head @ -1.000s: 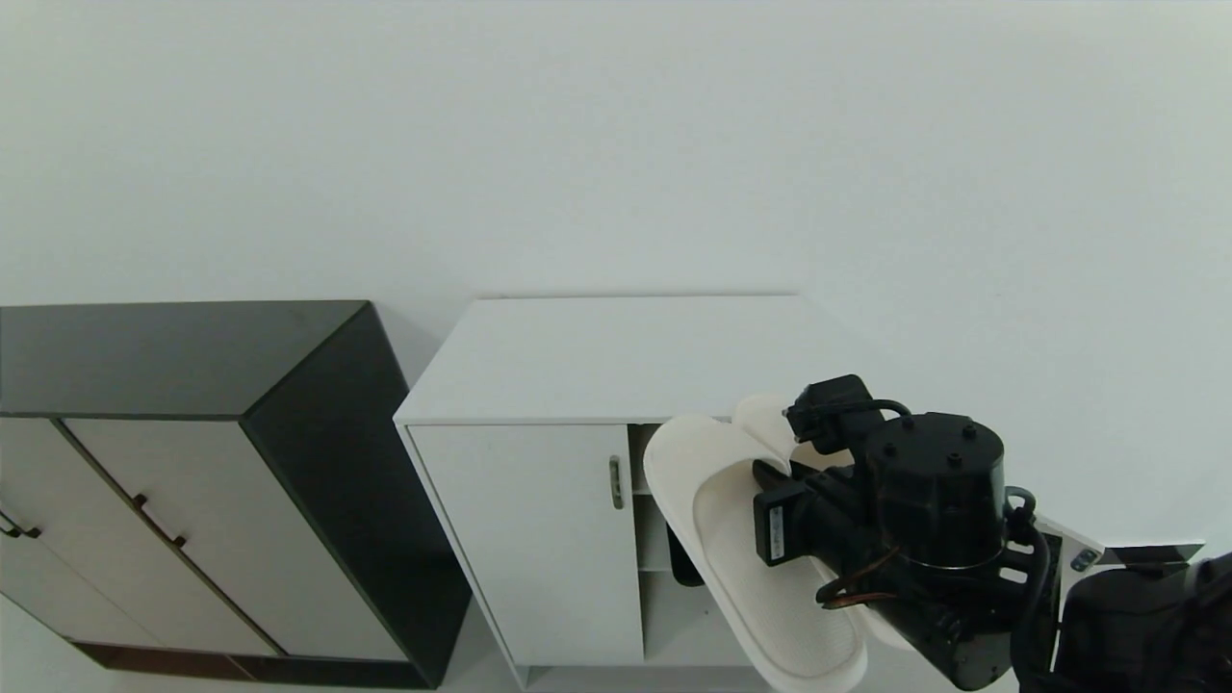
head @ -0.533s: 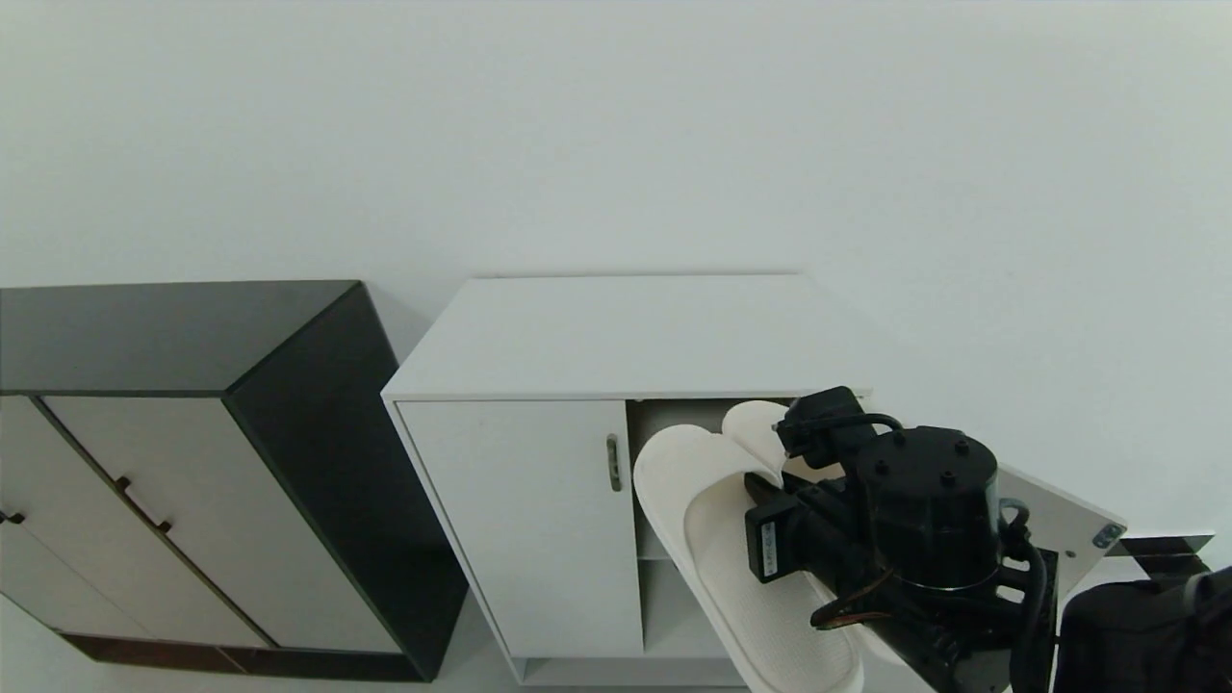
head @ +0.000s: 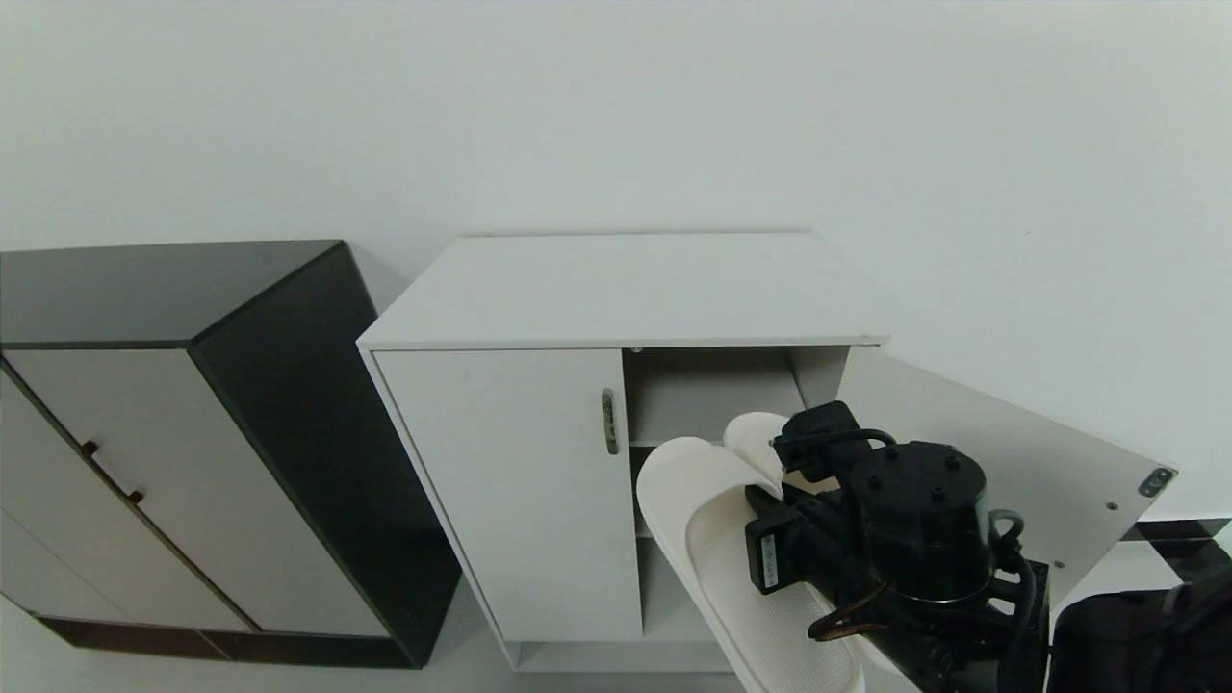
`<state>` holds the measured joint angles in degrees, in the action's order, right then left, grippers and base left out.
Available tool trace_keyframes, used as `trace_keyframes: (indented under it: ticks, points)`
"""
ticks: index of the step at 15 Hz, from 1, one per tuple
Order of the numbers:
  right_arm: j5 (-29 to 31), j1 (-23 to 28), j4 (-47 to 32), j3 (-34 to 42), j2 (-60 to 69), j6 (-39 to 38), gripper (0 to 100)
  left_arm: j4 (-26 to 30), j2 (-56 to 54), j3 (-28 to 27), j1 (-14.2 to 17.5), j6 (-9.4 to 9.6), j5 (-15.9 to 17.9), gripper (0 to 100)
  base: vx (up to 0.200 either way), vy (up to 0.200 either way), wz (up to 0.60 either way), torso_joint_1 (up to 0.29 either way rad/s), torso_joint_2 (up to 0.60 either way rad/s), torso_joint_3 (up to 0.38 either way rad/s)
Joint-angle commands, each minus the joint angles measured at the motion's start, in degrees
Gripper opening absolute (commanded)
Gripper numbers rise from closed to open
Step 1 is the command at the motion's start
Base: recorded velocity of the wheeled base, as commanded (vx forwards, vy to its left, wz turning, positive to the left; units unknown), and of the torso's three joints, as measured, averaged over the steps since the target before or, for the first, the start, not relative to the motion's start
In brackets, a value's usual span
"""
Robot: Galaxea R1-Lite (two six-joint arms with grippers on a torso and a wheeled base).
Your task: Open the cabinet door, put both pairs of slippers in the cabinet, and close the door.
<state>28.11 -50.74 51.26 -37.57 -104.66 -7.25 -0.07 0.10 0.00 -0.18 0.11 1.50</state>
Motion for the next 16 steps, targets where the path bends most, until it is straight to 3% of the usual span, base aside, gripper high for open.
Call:
trace_keyframes:
  ticks: [1,16]
  points:
    - [0.01,0.82,0.77,0.04,-1.69,0.05,0,-0.01,0.08,0.00,0.01,-0.02,-0.01,0,0.000,0.000,0.00,-0.222,0.54,0.315]
    - [-0.07,2.31,2.18,-0.05,-3.36,0.13,0,-0.01,0.08,0.00,0.09,-0.11,-0.01,0,0.000,0.000,0.00,-0.161,0.49,0.324]
